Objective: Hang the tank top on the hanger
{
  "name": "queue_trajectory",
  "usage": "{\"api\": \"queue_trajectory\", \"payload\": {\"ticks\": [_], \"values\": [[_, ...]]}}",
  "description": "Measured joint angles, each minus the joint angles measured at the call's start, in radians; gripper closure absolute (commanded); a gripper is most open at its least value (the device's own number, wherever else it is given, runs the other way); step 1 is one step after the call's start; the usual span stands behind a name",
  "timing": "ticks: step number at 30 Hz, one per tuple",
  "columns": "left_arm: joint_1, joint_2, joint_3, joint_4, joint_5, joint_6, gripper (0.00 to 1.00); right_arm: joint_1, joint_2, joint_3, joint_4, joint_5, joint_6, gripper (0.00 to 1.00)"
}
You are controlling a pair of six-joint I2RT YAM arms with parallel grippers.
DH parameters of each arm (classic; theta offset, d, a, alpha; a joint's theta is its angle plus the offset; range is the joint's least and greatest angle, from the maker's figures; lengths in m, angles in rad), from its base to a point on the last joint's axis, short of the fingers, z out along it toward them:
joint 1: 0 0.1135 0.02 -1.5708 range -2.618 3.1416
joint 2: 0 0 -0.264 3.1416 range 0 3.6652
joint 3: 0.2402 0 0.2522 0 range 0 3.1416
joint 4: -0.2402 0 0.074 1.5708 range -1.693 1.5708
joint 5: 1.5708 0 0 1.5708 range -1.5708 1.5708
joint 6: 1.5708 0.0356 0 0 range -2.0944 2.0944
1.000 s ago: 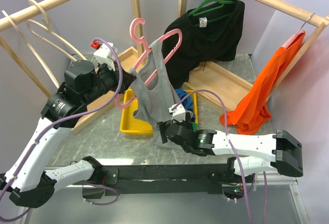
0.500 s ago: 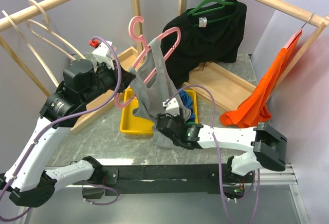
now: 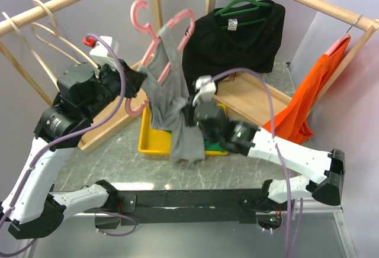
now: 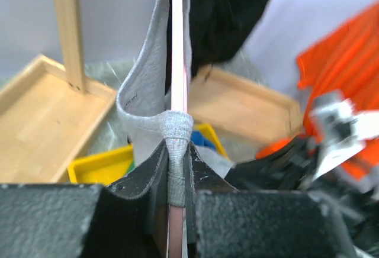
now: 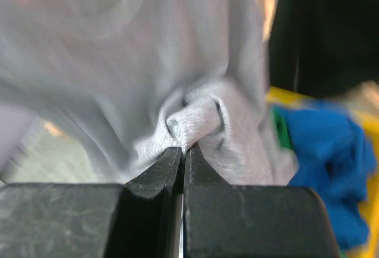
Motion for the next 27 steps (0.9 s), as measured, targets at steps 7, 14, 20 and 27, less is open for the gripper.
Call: {"api": "queue_trajectory", "payload": {"ticks": [7,14,20,27], "values": [[0.0,0.061,0.139,-0.005,-0.122,-0.007,0.99,-0.136,0.196,0.442,0.029,-0.172,-0.059,1.0],[0.0,0.087,0.159,0.033,-0.261,-0.01,0.99,-0.221,0.582,0.885,0.124,-0.299,-0.107,1.0],[0.002,0.134,0.104,0.079,-0.355,-0.043,0.99,-0.268,0.882,1.094,0.209,-0.336,-0.12,1.0],[0.011,0.214,0.023,0.092,-0.412,-0.061,0.99,-0.294,1.059,1.106,0.324,-0.336,-0.118,1.0]]}}
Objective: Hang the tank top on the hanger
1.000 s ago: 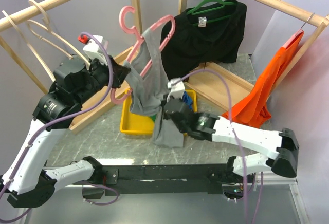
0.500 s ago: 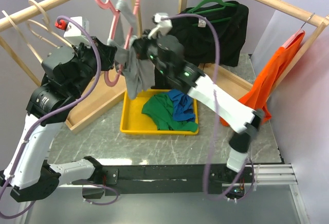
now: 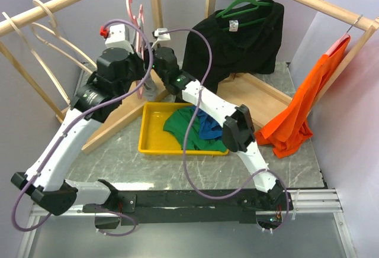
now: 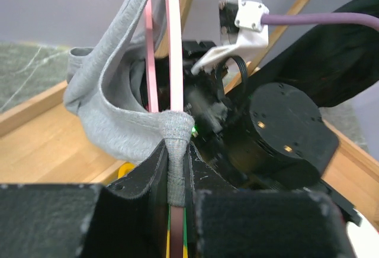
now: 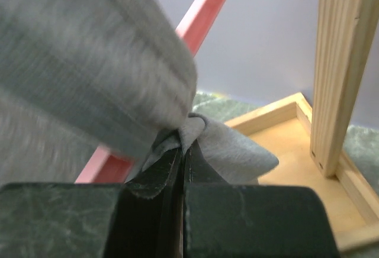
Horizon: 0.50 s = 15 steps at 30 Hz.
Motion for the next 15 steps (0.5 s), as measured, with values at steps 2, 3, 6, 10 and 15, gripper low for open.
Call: {"api": "queue_trajectory", "payload": {"ticks": [2,3,6,10,15], "values": [[0.006,0.015,-0.016,0.007,-0.005,-0.008,0.99,-0.007,0.053,0.048,0.014,0.002,0.005,1.0],[0.011,0.021,-0.021,0.01,-0.006,-0.014,0.99,-0.011,0.077,0.064,0.021,0.005,0.006,1.0],[0.03,0.037,-0.03,0.016,-0.003,-0.032,0.99,-0.02,0.11,0.071,0.037,0.004,0.01,0.71],[0.081,0.064,-0.031,0.02,0.036,-0.06,0.99,-0.024,0.105,0.016,0.048,-0.001,0.019,0.41],[0.172,0.097,-0.022,0.009,0.101,-0.075,0.99,-0.025,0.031,-0.157,0.056,-0.04,0.041,0.2]]}}
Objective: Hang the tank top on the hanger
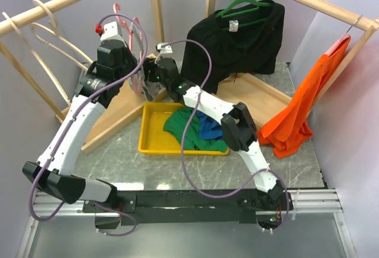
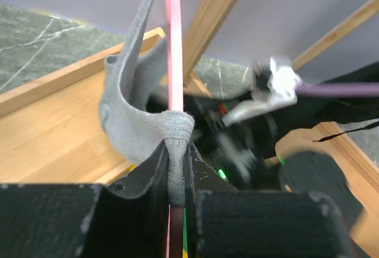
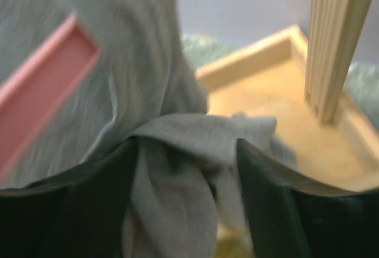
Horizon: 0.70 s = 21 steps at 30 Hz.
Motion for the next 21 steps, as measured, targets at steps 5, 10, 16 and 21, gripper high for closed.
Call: {"api": "queue_trajectory", "payload": {"ticks": [5,10,16,21], "values": [[0.042,0.02,0.043,-0.019,0.053,0.003,0.99,0.003,-0.16,-0.193,0.005,-0.067,0.044,0.13],[0.047,0.026,0.111,-0.04,0.085,0.028,0.99,0.014,-0.361,-0.352,0.049,-0.099,0.083,0.1],[0.048,0.034,0.209,-0.074,0.087,0.07,0.99,0.028,-0.532,-0.506,0.139,-0.122,0.133,0.1],[0.048,0.056,0.263,-0.094,0.086,0.111,0.99,0.044,-0.607,-0.633,0.174,-0.143,0.158,0.1]]}}
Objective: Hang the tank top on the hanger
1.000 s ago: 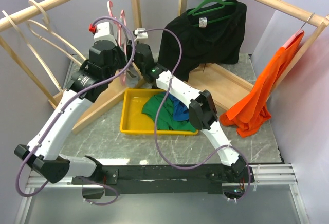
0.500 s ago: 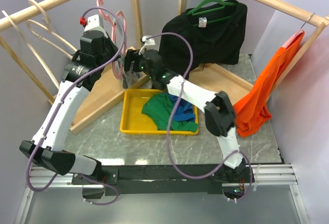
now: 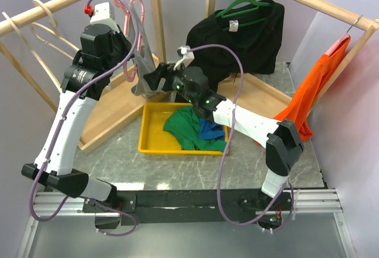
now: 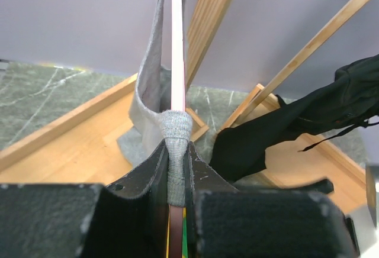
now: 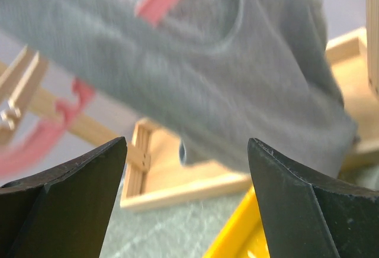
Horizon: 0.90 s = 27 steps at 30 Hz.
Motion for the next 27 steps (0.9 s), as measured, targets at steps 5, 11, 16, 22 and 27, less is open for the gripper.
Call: {"api": "queue_trajectory", "payload": {"ticks": [5,11,16,22,27], "values": [[0.0,0.035,0.042,-0.013,-0.003,0.035,0.99,0.016,-0.08,-0.117,0.0,-0.006,0.0,0.1],[0.0,0.085,0.099,-0.011,-0.012,0.071,0.99,0.029,-0.201,-0.206,0.003,0.0,-0.004,0.1],[0.0,0.124,0.15,-0.002,-0.024,0.084,0.99,0.04,-0.267,-0.245,0.018,0.012,-0.013,0.1],[0.0,0.17,0.2,0.008,-0.06,0.102,0.99,0.049,-0.28,-0.286,0.013,0.02,-0.025,0.1],[0.0,0.223,0.258,0.008,-0.083,0.114,0.99,0.065,-0.282,-0.306,-0.005,0.029,-0.035,0.1]]}}
